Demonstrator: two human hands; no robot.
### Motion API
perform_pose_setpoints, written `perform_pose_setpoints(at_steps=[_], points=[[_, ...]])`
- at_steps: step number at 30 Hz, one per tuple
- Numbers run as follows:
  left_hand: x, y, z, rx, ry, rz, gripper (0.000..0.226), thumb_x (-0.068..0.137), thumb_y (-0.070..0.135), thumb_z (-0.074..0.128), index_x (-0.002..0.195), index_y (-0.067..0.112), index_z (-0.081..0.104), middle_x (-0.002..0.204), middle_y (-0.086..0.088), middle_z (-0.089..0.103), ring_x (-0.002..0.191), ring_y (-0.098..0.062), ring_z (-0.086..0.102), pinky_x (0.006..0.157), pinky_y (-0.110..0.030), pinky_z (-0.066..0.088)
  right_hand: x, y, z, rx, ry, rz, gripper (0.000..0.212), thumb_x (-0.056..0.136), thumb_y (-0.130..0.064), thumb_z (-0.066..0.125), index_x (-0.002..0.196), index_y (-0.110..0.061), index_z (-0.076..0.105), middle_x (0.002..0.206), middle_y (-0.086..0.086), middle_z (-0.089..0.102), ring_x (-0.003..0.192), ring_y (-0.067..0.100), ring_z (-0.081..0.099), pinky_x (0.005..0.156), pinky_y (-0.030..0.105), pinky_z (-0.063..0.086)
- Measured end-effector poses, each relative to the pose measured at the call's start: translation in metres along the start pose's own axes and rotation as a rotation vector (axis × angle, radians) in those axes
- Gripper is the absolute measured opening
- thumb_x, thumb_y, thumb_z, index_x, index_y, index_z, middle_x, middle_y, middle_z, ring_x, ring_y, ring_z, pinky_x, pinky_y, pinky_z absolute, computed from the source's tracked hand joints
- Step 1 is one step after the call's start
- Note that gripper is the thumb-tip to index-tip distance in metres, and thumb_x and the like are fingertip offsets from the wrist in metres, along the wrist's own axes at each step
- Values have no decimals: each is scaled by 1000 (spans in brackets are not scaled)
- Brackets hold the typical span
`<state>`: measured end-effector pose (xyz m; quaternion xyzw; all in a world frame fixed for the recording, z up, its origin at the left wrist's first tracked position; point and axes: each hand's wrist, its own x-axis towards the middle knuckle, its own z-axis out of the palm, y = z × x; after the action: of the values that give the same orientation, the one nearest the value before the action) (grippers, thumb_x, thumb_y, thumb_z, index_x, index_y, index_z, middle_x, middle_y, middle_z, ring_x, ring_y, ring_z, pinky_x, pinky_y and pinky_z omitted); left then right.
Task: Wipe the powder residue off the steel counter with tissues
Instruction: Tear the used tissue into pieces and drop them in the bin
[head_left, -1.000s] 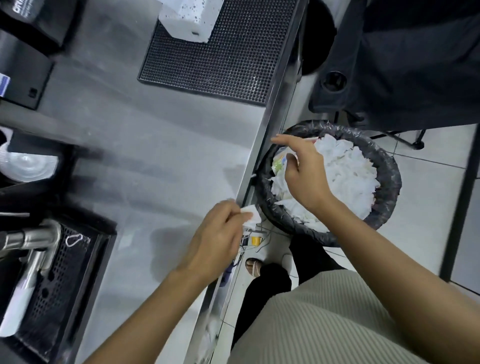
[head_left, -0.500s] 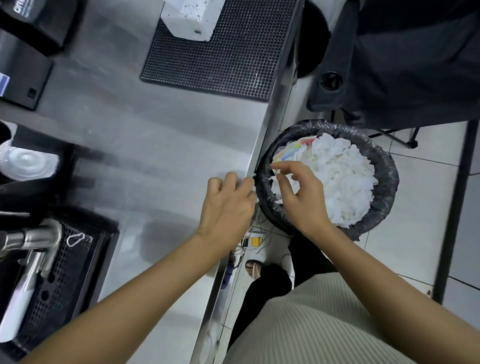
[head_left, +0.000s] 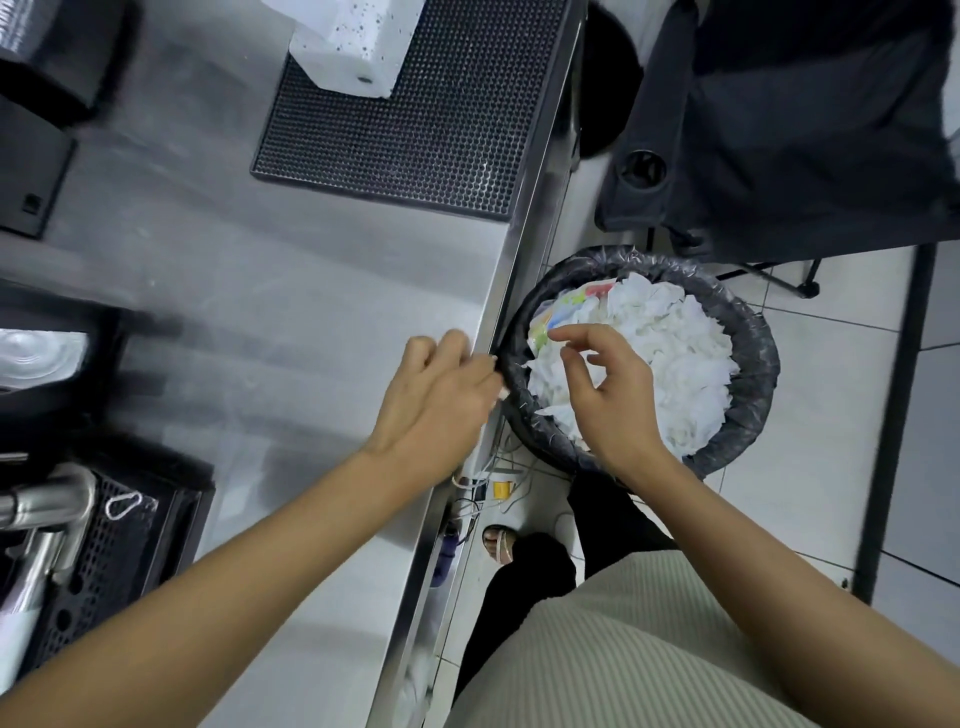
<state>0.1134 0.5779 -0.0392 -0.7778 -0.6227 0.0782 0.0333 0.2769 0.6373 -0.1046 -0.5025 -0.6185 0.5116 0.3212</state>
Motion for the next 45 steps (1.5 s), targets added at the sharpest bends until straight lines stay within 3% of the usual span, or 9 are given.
perform_pose_setpoints(at_steps=[9, 16, 20, 26, 31, 35, 41, 43, 45], points=[[91, -19, 2, 166, 1, -97, 27, 67, 1, 43, 62, 19, 63, 63, 11, 58, 82, -21, 47, 68, -34, 20, 11, 2, -7, 15, -7, 44, 28, 96, -4, 53, 99, -30, 65, 100, -13, 67, 103, 13, 60, 88, 12, 41], [22, -4, 10, -9, -26, 95, 15, 67, 5, 61, 63, 20, 60, 64, 8, 56, 81, -19, 40, 70, -35, 27, 13, 2, -5, 14, -25, 19, 29, 96, -1, 53, 99, -27, 65, 99, -17, 65, 103, 11, 60, 88, 11, 41], [44, -14, 16, 26, -26, 5, 14, 69, 7, 66, 67, 21, 65, 67, 11, 60, 82, -20, 43, 70, -33, 24, 16, -1, -1, 24, -37, 23, 26, 96, -3, 52, 100, -24, 67, 100, -10, 67, 103, 11, 60, 90, 15, 42], [46, -43, 0, -842, 491, -689, 24, 84, 7, 59, 99, 18, 75, 93, 12, 55, 88, -13, 53, 77, -22, 43, 14, -4, 6, 36, -54, 29, 29, 97, -3, 53, 97, -30, 65, 98, -16, 65, 102, 8, 60, 88, 10, 42], [-37, -97, 37, -733, 606, -1303, 29, 84, 11, 53, 106, 11, 72, 103, -8, 64, 94, -20, 62, 86, -17, 47, 10, -2, 8, 37, -73, 41, 25, 97, -4, 52, 99, -25, 66, 100, -12, 67, 103, 10, 61, 90, 17, 44], [-11, -73, 46, -673, 581, -1217, 30, 83, 0, 49, 105, -1, 70, 98, -18, 62, 85, -20, 56, 78, 3, 31, 10, -4, 7, 37, -62, 72, 26, 97, -4, 52, 97, -26, 67, 99, -19, 66, 100, 7, 61, 92, 32, 49], [48, 8, 17, -931, 386, -680, 27, 86, 2, 59, 110, 9, 71, 90, 3, 56, 76, -9, 54, 67, -14, 43, 12, -6, 4, 44, -31, 92, 24, 97, -4, 51, 97, -22, 68, 99, -15, 67, 97, 7, 61, 94, 38, 49], [49, -7, 13, -1084, 424, -716, 21, 85, 2, 63, 104, 8, 72, 88, 4, 59, 74, -2, 53, 65, -9, 40, 13, -8, 1, 54, -26, 87, 25, 97, -4, 51, 97, -23, 67, 98, -17, 66, 95, 5, 60, 93, 36, 50], [44, -41, 22, -1069, 601, -993, 18, 86, 7, 60, 99, 3, 73, 90, -4, 60, 72, -1, 52, 65, -10, 43, 13, -9, -2, 58, -16, 84, 25, 97, -3, 51, 96, -22, 67, 98, -18, 66, 95, 2, 60, 92, 35, 50]])
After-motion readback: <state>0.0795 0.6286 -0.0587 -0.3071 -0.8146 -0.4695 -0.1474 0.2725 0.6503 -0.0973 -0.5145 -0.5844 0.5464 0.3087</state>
